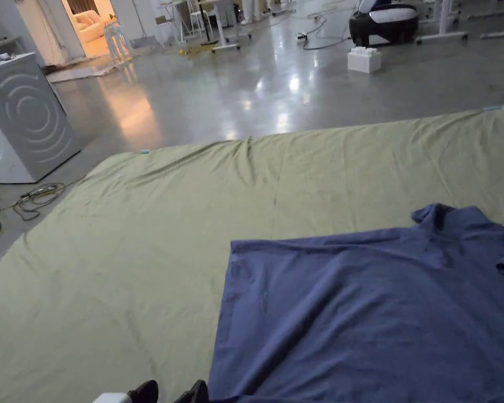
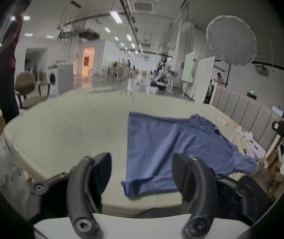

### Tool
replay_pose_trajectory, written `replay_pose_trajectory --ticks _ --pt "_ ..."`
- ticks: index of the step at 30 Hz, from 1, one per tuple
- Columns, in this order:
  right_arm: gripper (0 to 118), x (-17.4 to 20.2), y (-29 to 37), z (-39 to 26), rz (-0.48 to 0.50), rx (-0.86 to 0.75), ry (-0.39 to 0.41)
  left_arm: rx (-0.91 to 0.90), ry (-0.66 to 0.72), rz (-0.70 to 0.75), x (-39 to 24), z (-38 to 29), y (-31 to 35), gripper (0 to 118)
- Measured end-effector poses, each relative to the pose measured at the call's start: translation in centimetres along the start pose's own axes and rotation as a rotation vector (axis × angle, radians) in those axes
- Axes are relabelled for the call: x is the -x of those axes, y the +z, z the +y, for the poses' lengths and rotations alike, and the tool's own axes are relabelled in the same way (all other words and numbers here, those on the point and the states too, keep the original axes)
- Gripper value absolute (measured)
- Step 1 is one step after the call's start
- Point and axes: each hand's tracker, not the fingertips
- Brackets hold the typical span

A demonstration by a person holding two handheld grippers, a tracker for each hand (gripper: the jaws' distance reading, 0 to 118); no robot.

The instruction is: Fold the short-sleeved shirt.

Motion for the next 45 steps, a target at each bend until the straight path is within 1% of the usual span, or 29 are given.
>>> replay_pose_trajectory --ticks 4,7,8,9,11,13,14,15,16,18,20,21,22,25,26,27,29,30,32,35,37,38,39,40,41,42,43,44,45 --pt "0 -0.3 0.0 -0.4 -0.014 0.027 0.007 0.146 0.007 -0.024 2.1 -2.7 -4.6 75" --pt "0 -0.8 -0.1 -0.7 -0.038 0.051 -0.014 0.204 0.002 -0.011 2.8 -3.9 -6.9 73" --pt "0 -1.0 -0.1 -0.9 -0.046 0.058 -0.024 0.223 0.004 0.002 2.9 -4.2 -7.4 69" --pt "0 -1.2 -0.1 -1.0 -0.050 0.064 -0.032 0.243 0.002 0.003 2.9 -4.3 -7.8 62" --pt "0 -1.5 -0.1 -1.2 -0.062 0.074 -0.043 0.262 -0.019 -0.018 2.7 -4.8 -8.1 59" --pt "0 -1.8 -0.2 -1.5 -0.074 0.090 -0.041 0.265 -0.097 -0.009 2.2 -4.9 -8.1 51" --pt "0 -1.9 -0.2 -1.6 -0.082 0.097 -0.036 0.268 -0.091 -0.008 2.1 -4.7 -8.2 40" --pt "0 -2.0 -0.3 -1.7 -0.090 0.104 -0.033 0.270 -0.087 -0.004 2.0 -4.5 -8.3 24" --pt "0 -2.1 -0.3 -1.7 -0.095 0.110 -0.032 0.273 -0.090 -0.005 1.9 -4.4 -8.3 16" --pt "0 -2.5 -0.3 -2.0 -0.117 0.123 -0.038 0.286 -0.149 -0.022 0.9 -4.4 -8.5 11" --pt "1 -3.2 -0.5 -2.4 -0.148 0.142 -0.047 0.317 -0.227 0.003 -0.6 -4.4 -8.9 10" --pt "4 -3.7 -0.7 -2.7 -0.162 0.156 -0.052 0.331 -0.247 0.013 -1.0 -4.5 -9.2 10" --pt "16 -4.4 -1.1 -3.1 -0.175 0.177 -0.072 0.340 -0.249 0.015 -1.3 -4.5 -9.5 10" --pt "34 -6.9 -2.6 -5.5 -0.210 0.264 -0.108 0.362 -0.254 0.029 -1.3 -4.5 -10.1 10" --pt "46 -7.7 -3.4 -6.5 -0.199 0.313 -0.118 0.366 -0.257 0.028 -1.3 -4.5 -10.1 10" --pt "49 -8.6 -4.1 -7.8 -0.188 0.358 -0.132 0.368 -0.261 0.026 -1.3 -4.5 -10.1 10" --pt "51 -9.6 -5.4 -10.0 -0.178 0.415 -0.138 0.368 -0.252 0.023 -1.0 -4.5 -10.1 10" --pt "56 -10.0 -6.2 -11.1 -0.198 0.458 -0.149 0.369 -0.239 0.020 -0.9 -4.5 -10.1 10" --pt "61 -11.0 -7.3 -12.8 -0.200 0.503 -0.168 0.372 -0.220 0.021 -0.8 -4.4 -10.2 10" --pt "69 -11.7 -8.7 -14.5 -0.218 0.560 -0.147 0.373 -0.216 0.028 -0.9 -4.5 -10.2 10" --pt "68 -12.0 -9.3 -15.2 -0.214 0.573 -0.144 0.372 -0.216 0.033 -1.0 -4.5 -10.2 10" --pt "60 -11.7 -9.1 -14.9 -0.210 0.546 -0.126 0.373 -0.215 0.036 -1.1 -4.5 -10.2 10" --pt "38 -11.2 -9.1 -14.7 -0.203 0.537 -0.102 0.373 -0.213 0.039 -1.1 -4.5 -10.2 10" --pt "27 -11.0 -9.0 -14.6 -0.183 0.533 -0.092 0.374 -0.211 0.042 -1.1 -4.4 -10.3 10" --pt "21 -10.6 -8.9 -14.6 -0.160 0.526 -0.083 0.375 -0.210 0.045 -1.2 -4.4 -10.3 10" --pt "6 -10.1 -8.9 -14.4 -0.160 0.530 -0.040 0.375 -0.211 0.049 -1.3 -4.5 -10.3 10" --pt "6 -9.6 -9.2 -14.3 -0.158 0.538 -0.008 0.374 -0.211 0.053 -1.4 -4.5 -10.2 10" --pt "5 -9.5 -9.3 -14.3 -0.097 0.538 -0.047 0.372 -0.208 0.057 -1.4 -4.5 -10.2 10" --pt "5 -9.3 -9.2 -14.2 -0.136 0.523 -0.046 0.366 -0.198 0.060 -1.3 -4.5 -10.1 10"
